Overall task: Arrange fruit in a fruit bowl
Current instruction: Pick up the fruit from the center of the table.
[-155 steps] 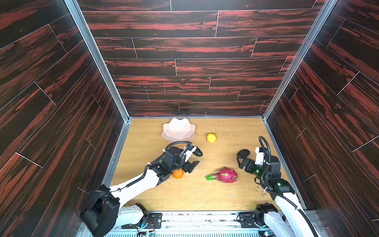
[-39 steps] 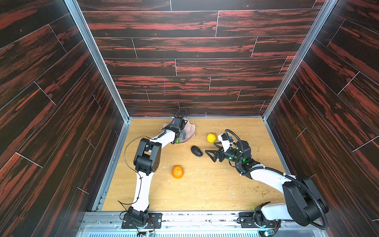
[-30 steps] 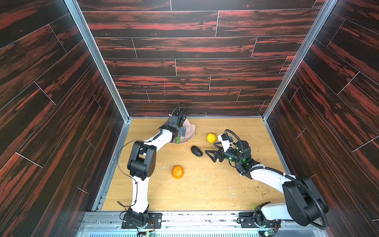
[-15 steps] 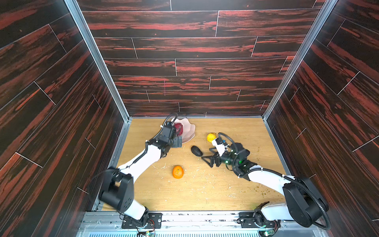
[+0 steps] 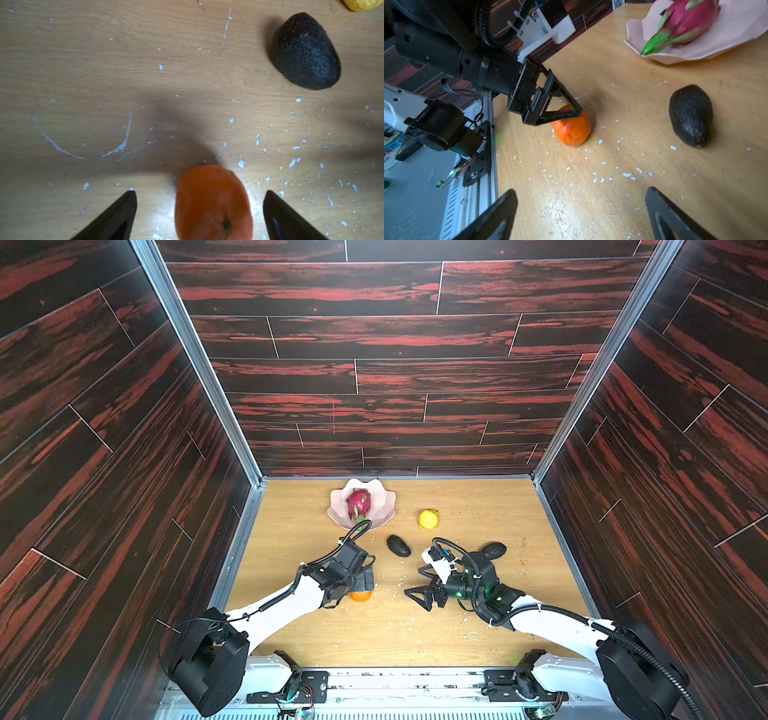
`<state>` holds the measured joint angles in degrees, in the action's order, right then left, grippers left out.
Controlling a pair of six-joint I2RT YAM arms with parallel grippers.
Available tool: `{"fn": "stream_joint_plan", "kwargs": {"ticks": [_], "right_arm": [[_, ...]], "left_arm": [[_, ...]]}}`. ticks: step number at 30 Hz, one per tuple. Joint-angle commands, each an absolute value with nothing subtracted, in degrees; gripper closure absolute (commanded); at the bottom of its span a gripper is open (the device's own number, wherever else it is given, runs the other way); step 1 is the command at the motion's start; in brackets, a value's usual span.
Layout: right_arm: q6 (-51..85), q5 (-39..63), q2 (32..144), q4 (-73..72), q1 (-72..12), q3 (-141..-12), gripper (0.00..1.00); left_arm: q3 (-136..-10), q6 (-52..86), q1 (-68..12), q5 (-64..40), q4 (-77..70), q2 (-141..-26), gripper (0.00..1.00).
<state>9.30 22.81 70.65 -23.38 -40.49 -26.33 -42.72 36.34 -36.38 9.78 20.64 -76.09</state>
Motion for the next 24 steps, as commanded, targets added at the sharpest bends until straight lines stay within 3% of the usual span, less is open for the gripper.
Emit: {"fn": "stream_joint_plan", "kwargs": {"ticks": [1, 11, 16, 24], "right_arm": [[9.85, 26.03, 71.91, -24.59, -40.61, -26.43, 0.01], [9.25, 23.55, 73.65, -25.76, -40.63, -27.95, 0.01], [9.69, 21.18, 73.69, -26.66, -40.16, -28.02, 0.01], [17.86, 23.86, 74.78, -29.81, -33.31, -29.31, 0.01]], "left_arm": [[-43.9, 38.4, -37.59, 10.0, 19.48, -78.25, 0.03], [-45.88, 40.86, -39.62, 12.21, 22.51, -84.33, 0.14], [-44.87, 42.36, -39.68, 13.42, 22.41, -82.92, 0.25], [-48.11, 39.75, -39.73, 19.02, 23.91, -76.65, 0.3]]}}
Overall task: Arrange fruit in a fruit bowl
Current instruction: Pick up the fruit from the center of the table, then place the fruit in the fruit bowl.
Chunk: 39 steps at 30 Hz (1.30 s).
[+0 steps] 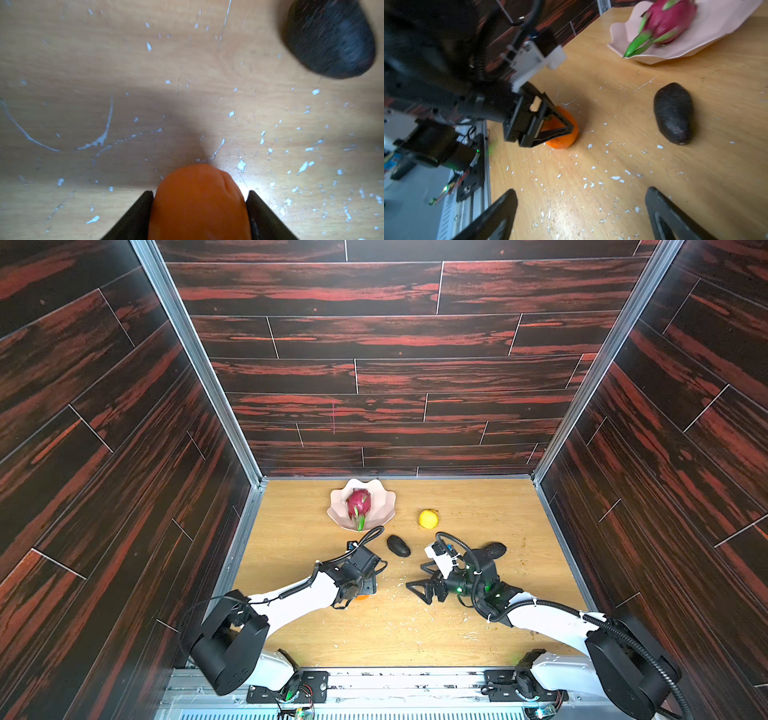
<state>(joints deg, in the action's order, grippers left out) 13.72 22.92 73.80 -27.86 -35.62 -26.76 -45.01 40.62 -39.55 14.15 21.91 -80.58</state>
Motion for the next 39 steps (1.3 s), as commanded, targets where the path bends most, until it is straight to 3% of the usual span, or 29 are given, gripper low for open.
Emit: {"fn": "stream_joint_plan", "kwargs": {"ticks": [1, 7, 23, 29, 39], "right_arm": [[18.33, 23.36, 74.94, -28.28, -32.46, -30.77, 0.01], [15.32, 21.4, 78.31, -20.31, -30.76, -41.04, 0.01], [12.98, 23.33, 88.05, -25.23, -27.4, -46.59, 0.01], [13.29, 23.29, 88.43, -25.92, -26.59, -45.64, 0.01], [14.63, 24.7, 89.38, -27.71, -25.67, -44.65, 0.01]], "left_arm": [[-49.32, 38.61, -39.68, 20.59, 24.33, -76.11, 0.3], [-61.87, 28.41, -33.26, 19.29, 25.57, -79.04, 0.3], [-102.12, 17.79, -21.66, 14.99, 27.38, -112.34, 0.31], [-112.27, 14.24, -21.09, 5.56, 26.48, -122.66, 0.31], [-126.18, 9.37, -21.09, 6.07, 27.78, -135.79, 0.32]]}}
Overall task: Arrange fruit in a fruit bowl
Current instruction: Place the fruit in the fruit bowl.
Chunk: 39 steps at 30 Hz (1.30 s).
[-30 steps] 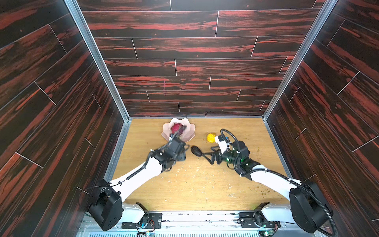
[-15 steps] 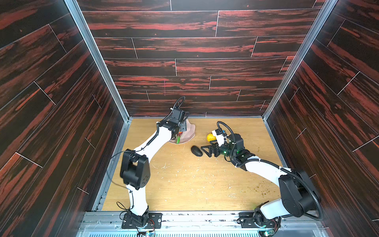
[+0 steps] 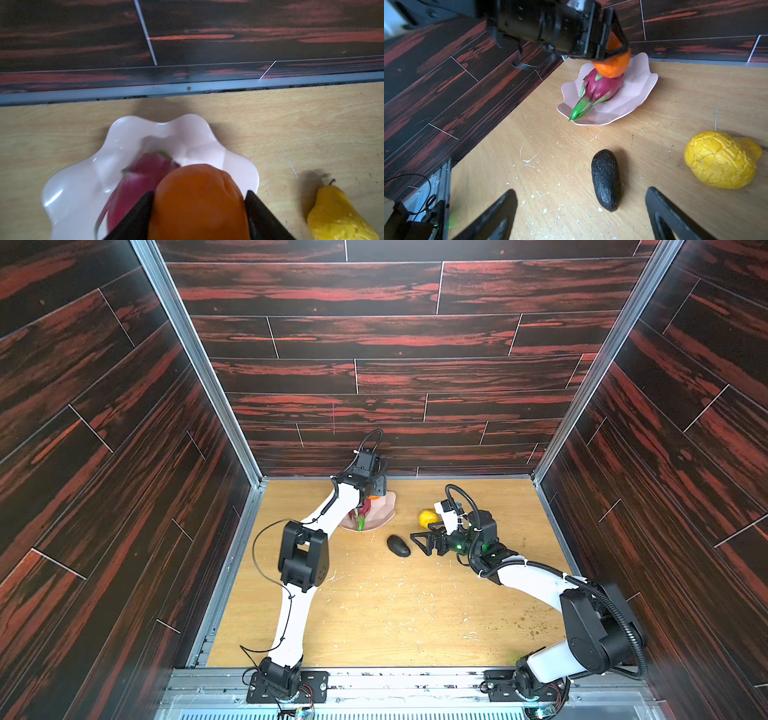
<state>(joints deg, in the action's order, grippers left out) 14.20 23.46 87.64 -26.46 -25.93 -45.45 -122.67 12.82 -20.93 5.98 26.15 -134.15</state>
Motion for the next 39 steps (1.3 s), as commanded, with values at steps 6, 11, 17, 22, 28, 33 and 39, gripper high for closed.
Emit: {"fn": "stream_joint_plan", "kwargs": {"ticks": [6, 11, 17, 22, 28, 33, 39], "right_arm": [[15.05, 25.11, 89.91, -28.21, -25.1, -44.65, 0.01], [15.12, 25.4, 90.42, -28.46, -24.91, -44.78, 0.02], [15.21, 25.49, 90.7, -28.38, -24.82, -44.82, 0.01], [15.25, 25.66, 90.61, -28.27, -24.7, -44.79, 0.01], [15.24, 25.67, 90.27, -28.04, -24.73, -44.76, 0.01], [15.69, 25.57, 88.96, -27.95, -24.37, -43.89, 0.02], [15.89, 23.65, 85.33, -25.95, -23.81, -41.03, 0.02]], "left_arm": [[-131.59, 6.1, -21.17, 6.63, 28.88, -140.8, 0.31], [-133.47, 5.49, -21.18, 7.38, 29.4, -143.25, 0.31], [-133.2, 5.05, -21.1, 7.45, 29.63, -144.4, 0.29], [-132.5, 4.9, -21.36, 6.68, 29.64, -144.07, 0.23], [-131.8, 4.04, -21.79, 6.69, 29.66, -142.47, 0.14], [-127.04, 4.89, -22.19, 6.38, 27.51, -136.86, 0.13], [-111.53, 7.77, -23.91, 8.02, 21.38, -123.32, 0.13]]}}
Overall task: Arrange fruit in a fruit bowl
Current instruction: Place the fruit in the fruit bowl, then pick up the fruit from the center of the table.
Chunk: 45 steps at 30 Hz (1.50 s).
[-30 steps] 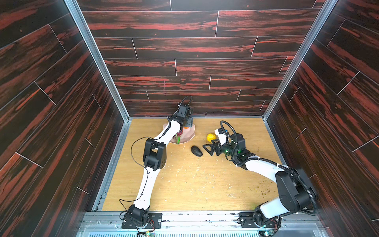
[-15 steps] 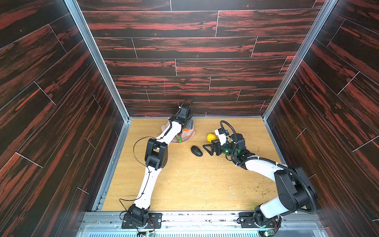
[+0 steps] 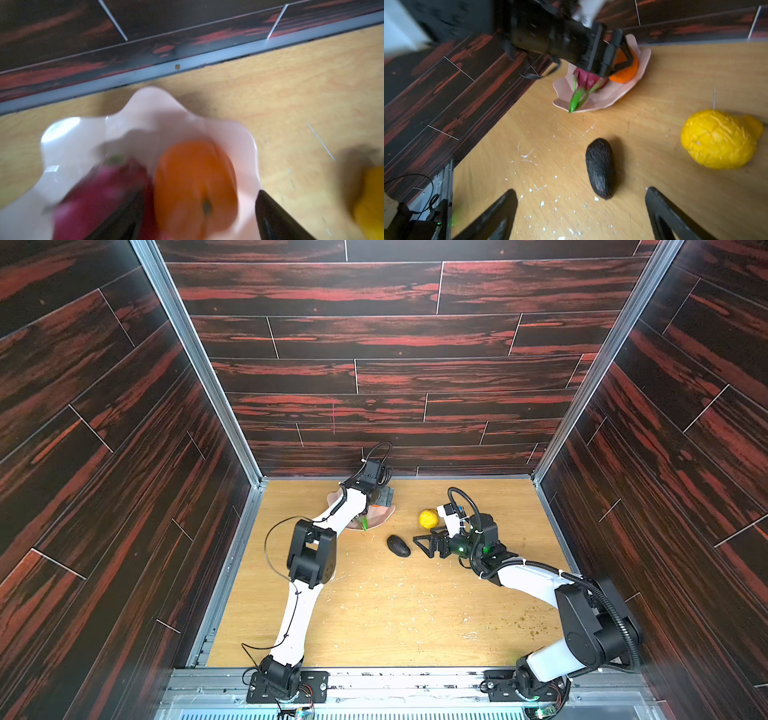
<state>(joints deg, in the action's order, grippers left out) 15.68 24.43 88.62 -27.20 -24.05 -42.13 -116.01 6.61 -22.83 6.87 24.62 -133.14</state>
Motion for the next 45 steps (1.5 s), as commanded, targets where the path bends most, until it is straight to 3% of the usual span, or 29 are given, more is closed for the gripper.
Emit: {"fn": "stream_joint_plan", "kwargs": {"ticks": [1, 7, 11, 13, 21, 28, 45], "right_arm": [[15.83, 23.39, 84.81, -25.36, -23.75, -40.6, 0.01], [13.41, 21.98, 86.91, -21.19, -26.06, -41.56, 0.02], [7.98, 14.78, 90.32, -16.0, -31.85, -46.32, 0.02], [7.29, 12.56, 92.78, -13.41, -33.59, -49.49, 0.03], [8.9, 5.46, 102.77, -6.39, -34.56, -59.94, 0.1], [8.69, 5.11, 109.12, -2.95, -36.52, -66.01, 0.2], [8.44, 1.5, 116.42, 1.83, -39.13, -71.34, 0.31]], "left_arm": [[-107.22, 8.54, -24.36, 8.41, 19.98, -120.54, 0.13], [-82.71, 15.42, -26.15, 8.39, 14.23, -101.4, 0.12], [-69.07, 20.17, -26.37, 5.45, 19.15, -88.12, 0.09], [-62.38, 22.11, -26.71, 5.04, 21.73, -81.21, 0.01], [-38.8, 31.31, -27.95, 1.94, 22.25, -52.81, 0.0], [-34.72, 29.54, -27.95, 0.72, 24.64, -42.63, 0.0], [-33.66, 27.7, -27.91, -0.36, 26.23, -39.44, 0.0]]}}
